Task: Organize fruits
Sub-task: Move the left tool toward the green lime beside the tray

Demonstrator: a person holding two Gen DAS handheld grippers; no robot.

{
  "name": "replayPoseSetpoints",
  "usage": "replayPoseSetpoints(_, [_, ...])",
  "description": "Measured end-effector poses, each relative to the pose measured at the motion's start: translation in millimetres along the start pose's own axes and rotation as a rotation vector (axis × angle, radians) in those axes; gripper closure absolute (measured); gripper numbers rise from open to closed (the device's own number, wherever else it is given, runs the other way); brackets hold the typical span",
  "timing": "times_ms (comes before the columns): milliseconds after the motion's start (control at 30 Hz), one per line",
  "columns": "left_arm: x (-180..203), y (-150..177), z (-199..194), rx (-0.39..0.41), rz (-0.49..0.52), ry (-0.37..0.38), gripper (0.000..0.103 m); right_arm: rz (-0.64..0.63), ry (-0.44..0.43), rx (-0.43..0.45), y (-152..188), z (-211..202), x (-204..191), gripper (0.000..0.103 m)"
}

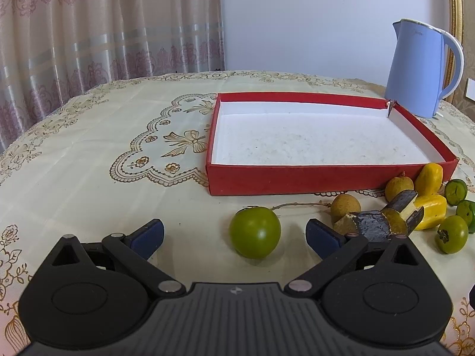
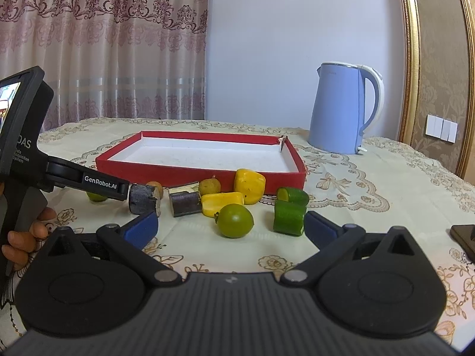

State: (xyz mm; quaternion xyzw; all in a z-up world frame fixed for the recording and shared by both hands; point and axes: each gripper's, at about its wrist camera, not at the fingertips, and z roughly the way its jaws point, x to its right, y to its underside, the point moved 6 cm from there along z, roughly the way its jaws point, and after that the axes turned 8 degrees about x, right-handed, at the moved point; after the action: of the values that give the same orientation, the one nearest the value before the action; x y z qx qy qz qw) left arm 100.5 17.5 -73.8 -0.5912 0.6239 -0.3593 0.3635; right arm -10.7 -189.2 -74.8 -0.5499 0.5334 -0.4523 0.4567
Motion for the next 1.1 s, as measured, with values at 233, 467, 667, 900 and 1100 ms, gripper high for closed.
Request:
replayPoseSetpoints(233, [0.5,0.3,-0.3,0.000,0.003,-0.007,0.001,-0.004,-0.004,0.000,-0.4,0.0,-0.2,0.000])
replayPoseSetpoints(467, [0.2,0.2,-0.3,0.000,0.005,-0.009,0.001,-0.007,-0.005,0.000,-0.7,0.7,0.7,0.000])
replayPoseSetpoints(667, [-0.3,0.7,0.8,0.001,0.009,-0.013,0.001,-0.013,-0.006,-0.002,-0.1,1.2,-0.4,0.000])
replayPoseSetpoints(900, [0.4,1.0,1.3,0.002,0.012,-0.010,0.001,-0.015,-0.006,-0.003,0.2,1.6,-0.9,0.000])
replayPoseSetpoints(1100, [3.3,1.5,2.4,-0.005,0.025,-0.008,0.013,-0.020,-0.008,-0.004,0.7,2.1,-2.2,0.000])
